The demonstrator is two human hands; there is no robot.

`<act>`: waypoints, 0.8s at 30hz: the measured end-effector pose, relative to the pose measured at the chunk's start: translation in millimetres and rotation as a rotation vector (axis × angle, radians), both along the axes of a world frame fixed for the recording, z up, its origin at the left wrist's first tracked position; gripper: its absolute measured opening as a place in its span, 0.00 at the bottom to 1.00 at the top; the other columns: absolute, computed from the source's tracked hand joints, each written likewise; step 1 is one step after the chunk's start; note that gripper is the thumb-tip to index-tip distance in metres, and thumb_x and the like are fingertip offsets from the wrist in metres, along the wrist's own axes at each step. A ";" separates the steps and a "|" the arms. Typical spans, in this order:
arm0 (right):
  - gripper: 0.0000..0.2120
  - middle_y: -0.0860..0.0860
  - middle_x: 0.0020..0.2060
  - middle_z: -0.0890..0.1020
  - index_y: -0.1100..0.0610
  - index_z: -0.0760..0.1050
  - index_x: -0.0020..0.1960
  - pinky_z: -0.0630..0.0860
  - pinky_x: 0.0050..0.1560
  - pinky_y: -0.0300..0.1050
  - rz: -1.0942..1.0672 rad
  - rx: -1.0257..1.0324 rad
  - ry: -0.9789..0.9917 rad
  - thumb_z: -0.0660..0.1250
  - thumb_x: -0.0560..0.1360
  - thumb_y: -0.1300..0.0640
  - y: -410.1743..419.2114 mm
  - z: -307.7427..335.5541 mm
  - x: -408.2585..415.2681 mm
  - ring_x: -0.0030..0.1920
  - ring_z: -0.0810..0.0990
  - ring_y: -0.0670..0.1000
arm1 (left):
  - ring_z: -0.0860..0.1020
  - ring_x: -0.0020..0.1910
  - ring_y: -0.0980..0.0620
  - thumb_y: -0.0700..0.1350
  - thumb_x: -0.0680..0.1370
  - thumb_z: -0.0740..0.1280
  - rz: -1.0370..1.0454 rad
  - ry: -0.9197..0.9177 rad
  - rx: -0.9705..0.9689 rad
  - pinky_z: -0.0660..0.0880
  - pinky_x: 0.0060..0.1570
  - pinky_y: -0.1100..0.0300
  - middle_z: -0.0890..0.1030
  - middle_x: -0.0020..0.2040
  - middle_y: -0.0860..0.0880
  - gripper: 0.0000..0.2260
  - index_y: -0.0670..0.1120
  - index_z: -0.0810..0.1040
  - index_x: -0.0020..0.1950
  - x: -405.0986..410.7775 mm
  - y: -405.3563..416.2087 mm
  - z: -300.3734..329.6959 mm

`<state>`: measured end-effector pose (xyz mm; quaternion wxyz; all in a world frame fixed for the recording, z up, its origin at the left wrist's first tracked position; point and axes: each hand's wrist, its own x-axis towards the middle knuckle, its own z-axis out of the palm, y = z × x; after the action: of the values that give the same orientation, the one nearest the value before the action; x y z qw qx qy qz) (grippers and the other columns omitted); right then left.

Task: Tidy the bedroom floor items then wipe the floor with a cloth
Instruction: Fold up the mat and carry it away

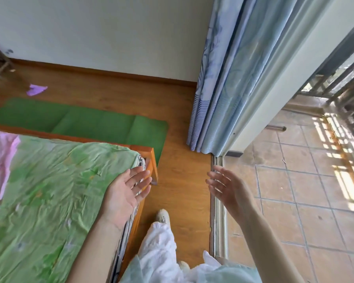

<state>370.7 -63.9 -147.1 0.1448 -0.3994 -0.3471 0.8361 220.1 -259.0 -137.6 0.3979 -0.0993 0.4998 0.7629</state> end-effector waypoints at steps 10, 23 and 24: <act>0.07 0.53 0.36 0.81 0.58 0.76 0.49 0.76 0.36 0.38 0.013 0.026 0.009 0.59 0.78 0.59 102.1 2.9 -161.6 0.34 0.79 0.49 | 0.82 0.40 0.54 0.45 0.80 0.55 -0.006 0.077 -0.026 0.78 0.43 0.59 0.84 0.43 0.49 0.12 0.44 0.77 0.50 -161.5 93.1 0.4; 0.09 0.53 0.36 0.83 0.59 0.76 0.50 0.78 0.34 0.37 0.055 -0.009 0.037 0.57 0.79 0.58 201.1 11.6 -318.8 0.33 0.82 0.49 | 0.80 0.47 0.49 0.44 0.81 0.55 -0.002 0.049 -0.092 0.74 0.49 0.54 0.83 0.47 0.46 0.12 0.42 0.77 0.52 -297.9 203.0 12.1; 0.10 0.53 0.37 0.83 0.58 0.76 0.50 0.78 0.34 0.37 0.070 0.002 0.037 0.57 0.79 0.58 210.9 11.3 -329.3 0.34 0.82 0.48 | 0.80 0.47 0.49 0.44 0.81 0.55 0.009 0.044 -0.093 0.74 0.49 0.54 0.83 0.47 0.46 0.12 0.42 0.77 0.53 -306.5 211.8 11.0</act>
<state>41.4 147.0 -135.8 0.1222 -0.3713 -0.3591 0.8475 -86.4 -47.2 -126.6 0.3783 -0.1031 0.5430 0.7426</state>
